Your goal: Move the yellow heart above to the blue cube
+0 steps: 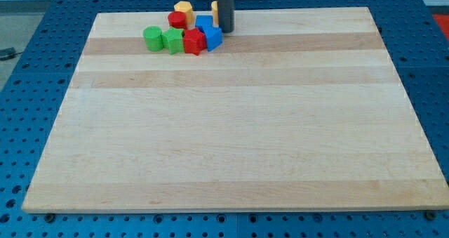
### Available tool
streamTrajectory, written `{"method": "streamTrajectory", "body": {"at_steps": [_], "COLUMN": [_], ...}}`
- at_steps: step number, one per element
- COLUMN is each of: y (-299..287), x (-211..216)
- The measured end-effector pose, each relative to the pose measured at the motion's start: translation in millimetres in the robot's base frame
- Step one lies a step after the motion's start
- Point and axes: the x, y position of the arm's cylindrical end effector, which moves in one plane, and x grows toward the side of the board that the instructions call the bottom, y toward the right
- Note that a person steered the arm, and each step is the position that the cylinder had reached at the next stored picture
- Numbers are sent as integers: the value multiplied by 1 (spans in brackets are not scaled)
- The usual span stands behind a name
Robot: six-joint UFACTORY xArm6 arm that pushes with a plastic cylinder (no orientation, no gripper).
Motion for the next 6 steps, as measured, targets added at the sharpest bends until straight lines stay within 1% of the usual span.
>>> {"method": "streamTrajectory", "body": {"at_steps": [1,2,3,4,5,6], "y": [25,35,31,2,-15,-28], "x": [-22,-56,-53,-53,-49,-29]}}
